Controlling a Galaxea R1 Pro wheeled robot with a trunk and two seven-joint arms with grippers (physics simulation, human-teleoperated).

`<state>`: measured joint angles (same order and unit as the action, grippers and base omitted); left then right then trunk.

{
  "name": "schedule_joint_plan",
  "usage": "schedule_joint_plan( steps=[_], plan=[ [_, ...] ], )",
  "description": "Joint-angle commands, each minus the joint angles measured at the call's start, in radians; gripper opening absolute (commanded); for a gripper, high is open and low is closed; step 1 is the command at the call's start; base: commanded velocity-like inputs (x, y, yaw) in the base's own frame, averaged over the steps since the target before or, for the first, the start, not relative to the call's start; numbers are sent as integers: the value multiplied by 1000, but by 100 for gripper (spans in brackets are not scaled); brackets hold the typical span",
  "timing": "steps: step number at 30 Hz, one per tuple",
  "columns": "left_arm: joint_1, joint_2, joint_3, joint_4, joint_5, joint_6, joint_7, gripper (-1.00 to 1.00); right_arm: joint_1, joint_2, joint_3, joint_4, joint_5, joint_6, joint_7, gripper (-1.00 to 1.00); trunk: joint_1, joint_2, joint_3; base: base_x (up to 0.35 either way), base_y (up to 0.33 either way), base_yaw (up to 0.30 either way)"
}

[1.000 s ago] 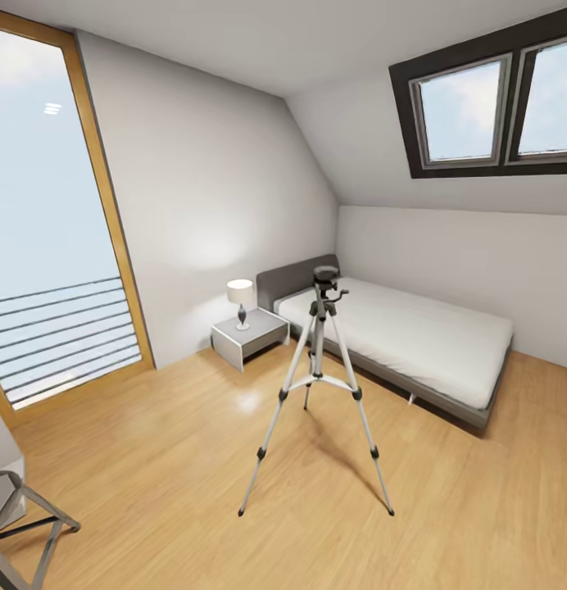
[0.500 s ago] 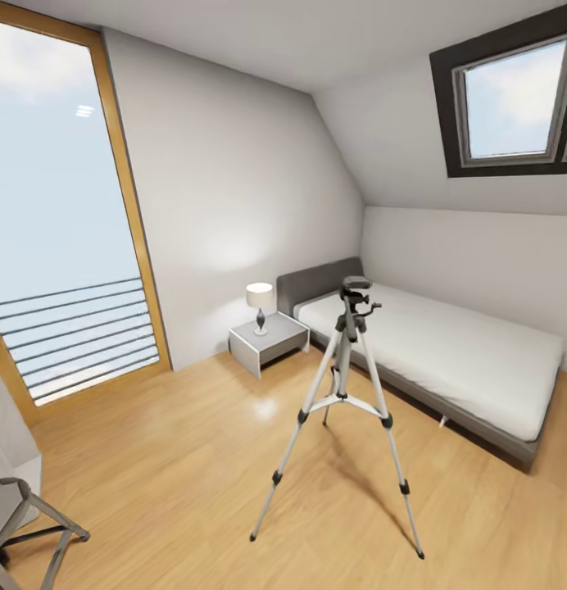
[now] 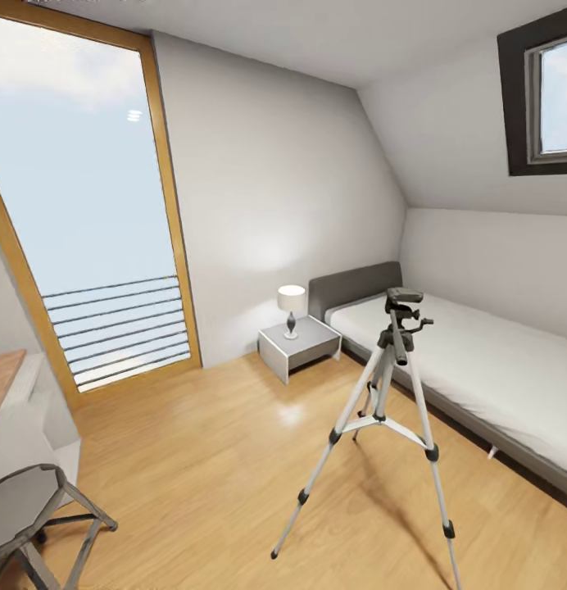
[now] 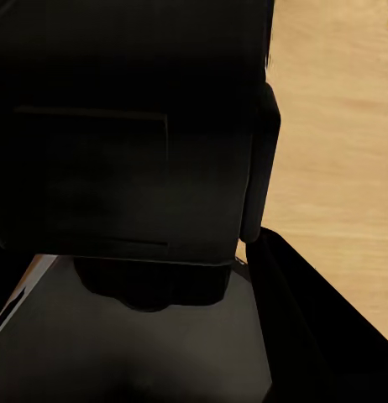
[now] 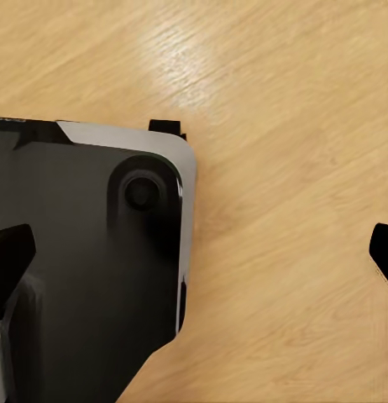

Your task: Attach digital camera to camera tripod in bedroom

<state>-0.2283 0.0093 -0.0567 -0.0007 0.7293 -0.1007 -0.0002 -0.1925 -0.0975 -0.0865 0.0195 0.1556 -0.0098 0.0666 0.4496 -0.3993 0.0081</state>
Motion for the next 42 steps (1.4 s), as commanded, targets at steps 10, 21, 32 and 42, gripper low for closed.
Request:
schedule_joint_plan(
  steps=[10,21,32,42],
  plan=[
    [0,0,-6,1,4,-2,0,-100,-1,-1,-9,1,10,-2,2,100,0,-1,0,8,0,269],
    [0,0,-6,1,4,-2,1,-100,-1,0,-9,0,10,-1,2,100,0,-1,0,0,0,269],
    [0,-2,-6,1,4,-2,-1,-100,-1,0,-7,0,12,-2,4,100,0,-1,0,0,0,269],
    [0,-8,-6,2,-2,-1,-5,-100,-1,-6,-8,-1,12,-3,4,100,0,-1,0,120,0,118]
  ],
)
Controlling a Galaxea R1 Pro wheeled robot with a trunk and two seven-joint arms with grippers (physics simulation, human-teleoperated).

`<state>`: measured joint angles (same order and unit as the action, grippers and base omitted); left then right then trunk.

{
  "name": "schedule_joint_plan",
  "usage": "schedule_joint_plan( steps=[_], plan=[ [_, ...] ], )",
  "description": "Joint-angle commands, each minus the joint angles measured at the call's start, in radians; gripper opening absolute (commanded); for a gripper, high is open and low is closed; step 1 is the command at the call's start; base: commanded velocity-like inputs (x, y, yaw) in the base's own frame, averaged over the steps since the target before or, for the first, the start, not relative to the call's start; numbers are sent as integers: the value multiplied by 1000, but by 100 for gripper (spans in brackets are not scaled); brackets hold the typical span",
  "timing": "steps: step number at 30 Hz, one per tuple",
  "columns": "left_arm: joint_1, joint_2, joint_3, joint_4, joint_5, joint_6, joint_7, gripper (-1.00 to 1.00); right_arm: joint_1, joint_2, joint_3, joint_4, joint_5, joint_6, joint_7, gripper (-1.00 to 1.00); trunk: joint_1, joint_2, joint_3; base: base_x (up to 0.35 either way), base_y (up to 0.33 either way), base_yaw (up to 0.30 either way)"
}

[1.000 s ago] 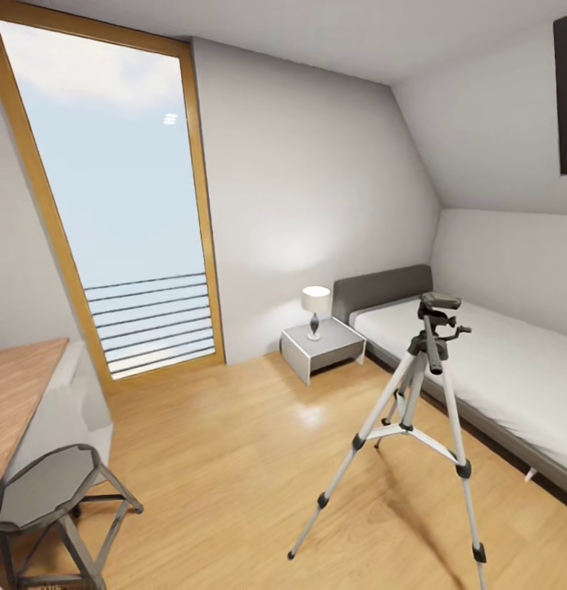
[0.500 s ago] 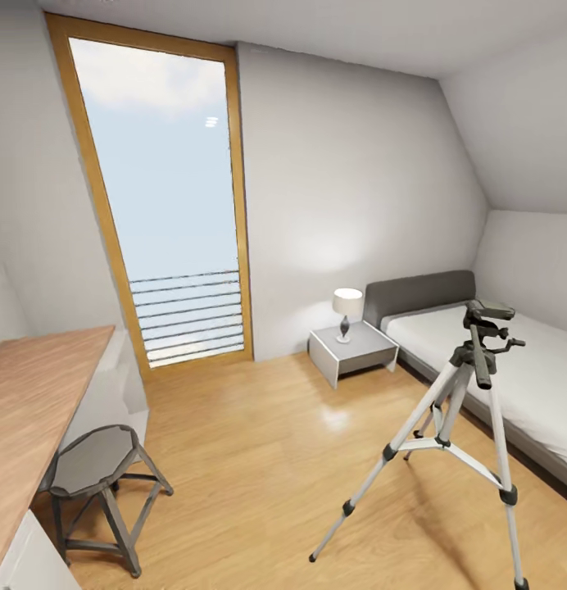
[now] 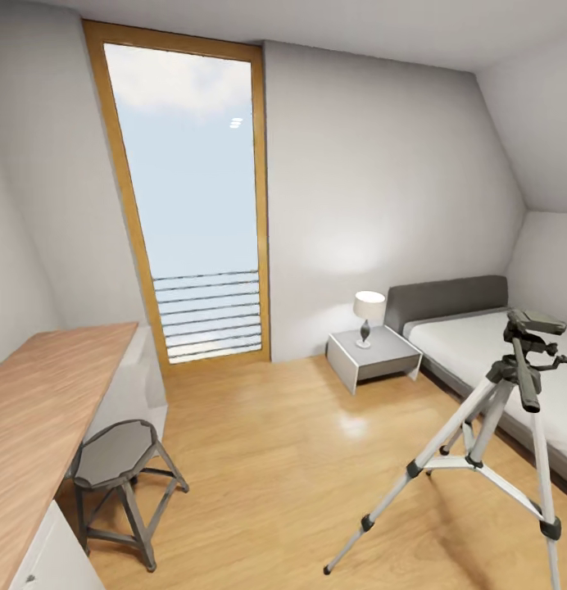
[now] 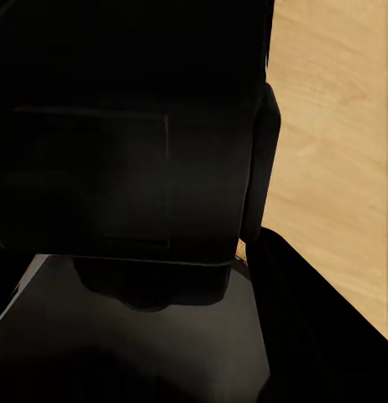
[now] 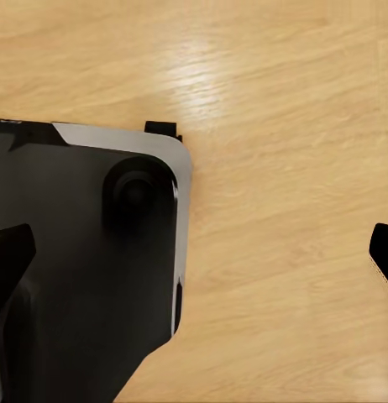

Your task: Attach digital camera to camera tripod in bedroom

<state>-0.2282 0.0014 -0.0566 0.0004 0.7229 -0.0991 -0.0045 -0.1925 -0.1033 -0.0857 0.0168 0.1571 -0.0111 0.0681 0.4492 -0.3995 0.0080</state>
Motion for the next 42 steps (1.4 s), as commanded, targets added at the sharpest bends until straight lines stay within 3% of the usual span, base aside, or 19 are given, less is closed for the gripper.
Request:
schedule_joint_plan(
  steps=[1,31,42],
  plan=[
    [0,-1,-6,1,3,-2,-1,-100,-1,-1,-9,2,10,-1,2,100,1,-1,0,284,0,12],
    [0,0,-9,0,-2,20,-5,-100,-1,0,-9,2,9,0,3,100,1,-1,0,318,3,1],
    [0,0,-9,0,-2,21,-5,-100,-1,1,-9,2,9,2,4,100,1,-1,0,281,182,0]
  ],
)
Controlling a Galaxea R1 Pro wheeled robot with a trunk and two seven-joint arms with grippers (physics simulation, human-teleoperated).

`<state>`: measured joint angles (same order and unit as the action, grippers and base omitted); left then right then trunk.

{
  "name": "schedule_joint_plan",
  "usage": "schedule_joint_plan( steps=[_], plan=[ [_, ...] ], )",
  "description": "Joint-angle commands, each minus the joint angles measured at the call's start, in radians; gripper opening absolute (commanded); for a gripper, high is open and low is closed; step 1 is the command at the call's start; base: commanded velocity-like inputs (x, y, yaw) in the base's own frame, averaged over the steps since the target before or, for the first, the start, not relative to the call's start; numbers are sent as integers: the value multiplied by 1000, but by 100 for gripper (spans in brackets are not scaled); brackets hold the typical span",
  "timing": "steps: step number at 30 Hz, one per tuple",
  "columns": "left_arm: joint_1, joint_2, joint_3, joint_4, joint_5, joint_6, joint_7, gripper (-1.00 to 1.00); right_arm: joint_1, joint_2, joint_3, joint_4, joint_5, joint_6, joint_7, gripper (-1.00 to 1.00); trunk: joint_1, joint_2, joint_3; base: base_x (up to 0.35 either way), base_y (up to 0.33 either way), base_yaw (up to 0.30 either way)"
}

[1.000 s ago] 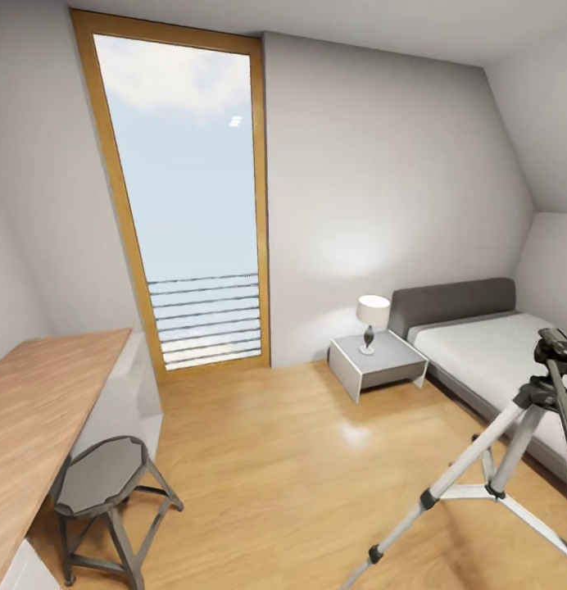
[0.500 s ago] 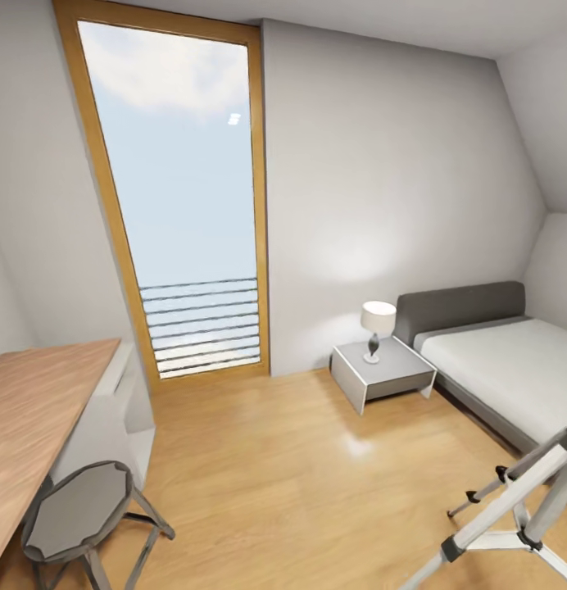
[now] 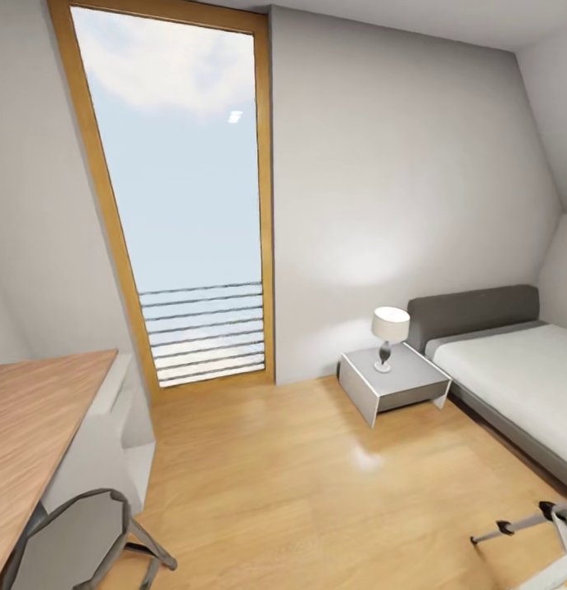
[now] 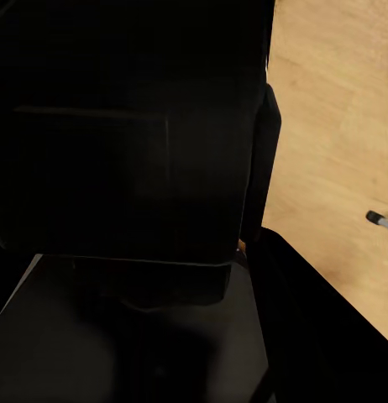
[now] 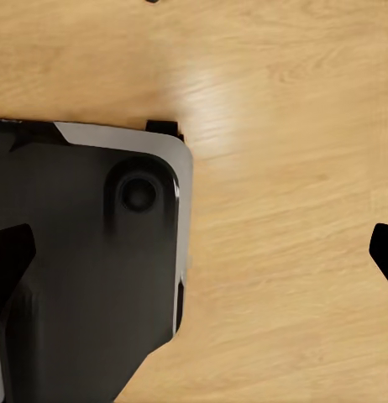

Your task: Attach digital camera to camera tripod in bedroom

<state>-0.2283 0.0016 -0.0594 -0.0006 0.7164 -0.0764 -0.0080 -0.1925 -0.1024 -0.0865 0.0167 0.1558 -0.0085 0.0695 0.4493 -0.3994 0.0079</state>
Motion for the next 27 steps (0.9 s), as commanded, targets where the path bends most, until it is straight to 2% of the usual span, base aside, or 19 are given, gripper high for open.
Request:
schedule_joint_plan(
  steps=[1,17,27],
  plan=[
    [0,0,-7,1,5,-2,-1,-100,-1,0,-9,2,10,-1,2,100,1,-1,0,222,274,0],
    [0,0,-7,1,5,-2,-1,-100,-1,-2,-9,2,10,-2,1,100,1,-1,0,196,304,0],
    [0,-2,-7,1,6,-3,0,-100,-1,-2,-9,2,10,-3,1,100,1,-1,0,61,88,0]
  ],
)
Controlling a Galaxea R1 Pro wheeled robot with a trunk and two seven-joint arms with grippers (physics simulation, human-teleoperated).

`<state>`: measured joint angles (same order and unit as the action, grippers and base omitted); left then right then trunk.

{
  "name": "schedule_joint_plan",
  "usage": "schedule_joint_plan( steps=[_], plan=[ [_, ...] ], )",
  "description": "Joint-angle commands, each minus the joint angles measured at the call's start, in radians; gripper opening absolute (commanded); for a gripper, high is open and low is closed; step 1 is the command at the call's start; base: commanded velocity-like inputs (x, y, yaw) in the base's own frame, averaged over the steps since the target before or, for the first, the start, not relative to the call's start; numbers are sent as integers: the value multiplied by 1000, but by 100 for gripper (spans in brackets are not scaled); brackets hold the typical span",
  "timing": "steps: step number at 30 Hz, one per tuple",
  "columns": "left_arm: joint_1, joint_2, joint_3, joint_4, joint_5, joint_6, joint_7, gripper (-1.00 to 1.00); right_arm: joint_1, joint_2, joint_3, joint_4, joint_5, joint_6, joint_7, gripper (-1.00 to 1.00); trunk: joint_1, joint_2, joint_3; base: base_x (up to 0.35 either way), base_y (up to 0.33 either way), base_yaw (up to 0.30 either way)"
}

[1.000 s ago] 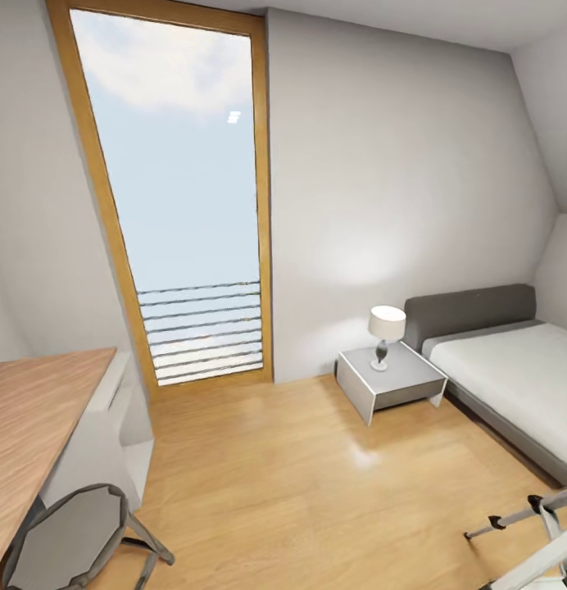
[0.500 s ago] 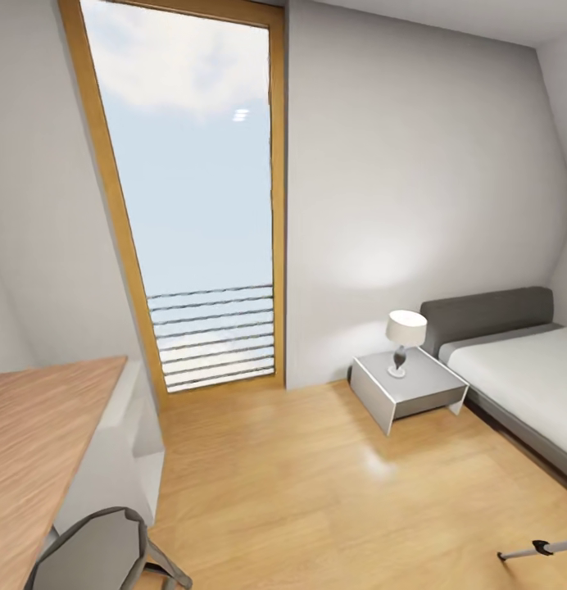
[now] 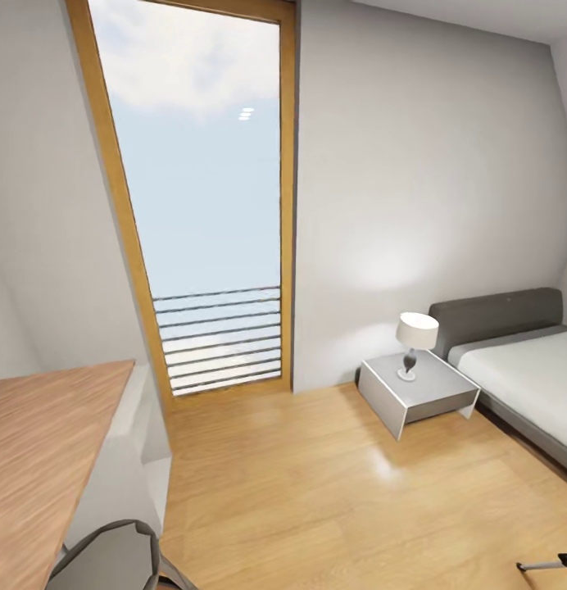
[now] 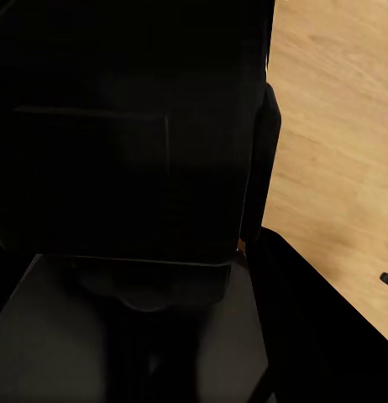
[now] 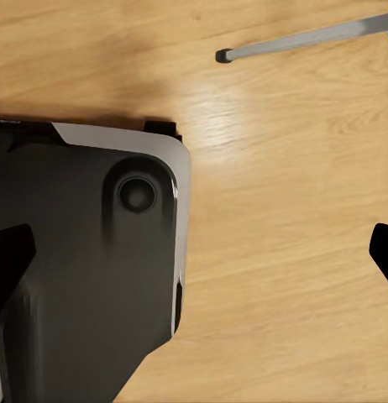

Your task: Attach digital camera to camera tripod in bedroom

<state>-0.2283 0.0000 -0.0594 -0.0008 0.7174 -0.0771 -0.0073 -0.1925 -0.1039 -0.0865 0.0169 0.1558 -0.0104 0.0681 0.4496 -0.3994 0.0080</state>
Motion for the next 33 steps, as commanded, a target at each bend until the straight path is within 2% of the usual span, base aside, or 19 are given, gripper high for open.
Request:
schedule_joint_plan(
  steps=[1,9,20,33],
  plan=[
    [0,0,-7,1,5,-2,-1,-100,-1,0,-9,2,10,-1,3,100,0,-1,0,10,15,0],
    [0,-1,-7,1,4,-3,0,-100,-1,0,-9,2,10,0,2,100,0,-1,0,25,5,0],
    [0,-2,-8,1,-1,-3,0,-100,-1,0,-9,2,10,0,2,100,0,-1,0,209,1,0],
    [0,-2,-8,1,-1,-3,0,-100,-1,0,-10,2,10,0,2,100,0,-1,0,25,0,0]
  ],
)
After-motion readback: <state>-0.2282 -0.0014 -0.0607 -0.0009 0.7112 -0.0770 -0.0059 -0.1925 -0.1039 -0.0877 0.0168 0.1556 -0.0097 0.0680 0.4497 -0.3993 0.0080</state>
